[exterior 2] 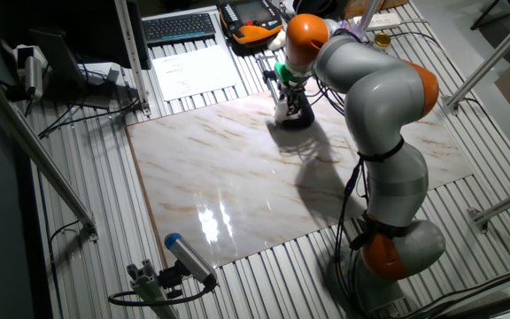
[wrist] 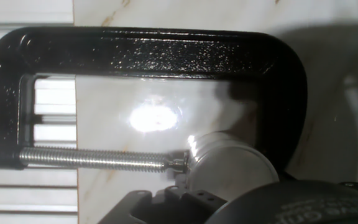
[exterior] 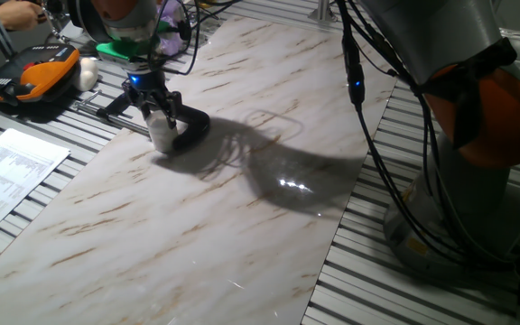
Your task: Unscrew the lid from the jar
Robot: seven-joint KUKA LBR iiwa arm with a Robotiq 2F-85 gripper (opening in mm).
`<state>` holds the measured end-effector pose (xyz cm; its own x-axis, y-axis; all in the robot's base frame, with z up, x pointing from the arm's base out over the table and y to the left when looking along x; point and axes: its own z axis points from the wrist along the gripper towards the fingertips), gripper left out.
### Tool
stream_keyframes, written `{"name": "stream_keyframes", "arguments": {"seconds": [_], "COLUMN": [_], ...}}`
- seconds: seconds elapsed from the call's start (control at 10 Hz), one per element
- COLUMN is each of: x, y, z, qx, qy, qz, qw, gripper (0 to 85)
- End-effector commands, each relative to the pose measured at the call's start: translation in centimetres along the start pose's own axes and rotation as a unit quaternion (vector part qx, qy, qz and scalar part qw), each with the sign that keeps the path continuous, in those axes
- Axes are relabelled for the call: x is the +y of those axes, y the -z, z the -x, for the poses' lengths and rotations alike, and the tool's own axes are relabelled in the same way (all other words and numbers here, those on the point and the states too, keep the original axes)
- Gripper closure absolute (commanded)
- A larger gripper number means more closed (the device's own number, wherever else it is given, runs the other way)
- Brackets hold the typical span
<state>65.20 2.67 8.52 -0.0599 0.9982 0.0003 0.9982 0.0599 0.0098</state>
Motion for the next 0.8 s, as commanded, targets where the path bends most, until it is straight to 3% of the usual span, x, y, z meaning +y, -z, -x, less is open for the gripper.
{"name": "stream_keyframes", "arguments": {"seconds": [0.0,0.7], "x": [0.00,-0.04], "y": [-0.01,-0.03], "z": [0.00,-0.05], "qx": [-0.001,-0.006], "qy": [0.006,0.064], "qz": [0.000,0.000], "qw": [1.0000,0.9979], "gripper": [51.0,51.0]}}
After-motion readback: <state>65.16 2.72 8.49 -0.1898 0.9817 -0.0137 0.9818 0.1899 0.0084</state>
